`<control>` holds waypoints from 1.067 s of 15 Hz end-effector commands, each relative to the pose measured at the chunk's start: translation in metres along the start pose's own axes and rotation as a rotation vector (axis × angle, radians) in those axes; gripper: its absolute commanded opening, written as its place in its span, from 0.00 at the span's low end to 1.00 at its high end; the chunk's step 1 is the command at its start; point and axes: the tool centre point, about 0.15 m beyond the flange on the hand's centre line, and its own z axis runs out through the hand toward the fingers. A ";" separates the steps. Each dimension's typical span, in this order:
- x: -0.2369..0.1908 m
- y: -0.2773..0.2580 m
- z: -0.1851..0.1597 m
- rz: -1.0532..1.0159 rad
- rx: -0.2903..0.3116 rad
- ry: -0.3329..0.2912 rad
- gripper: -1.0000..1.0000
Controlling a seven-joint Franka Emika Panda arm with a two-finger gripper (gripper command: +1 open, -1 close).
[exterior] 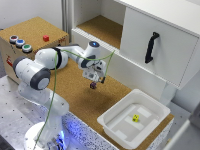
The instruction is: Put the purple block inside the left cabinet
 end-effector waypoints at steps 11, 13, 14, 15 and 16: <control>0.028 0.024 0.064 -0.024 -0.046 -0.066 0.00; 0.026 0.022 0.066 -0.024 -0.058 -0.079 0.00; 0.024 0.022 0.067 -0.024 -0.056 -0.079 0.00; 0.022 0.022 0.068 -0.027 -0.075 -0.087 0.00; 0.022 0.021 0.068 -0.033 -0.088 -0.089 0.00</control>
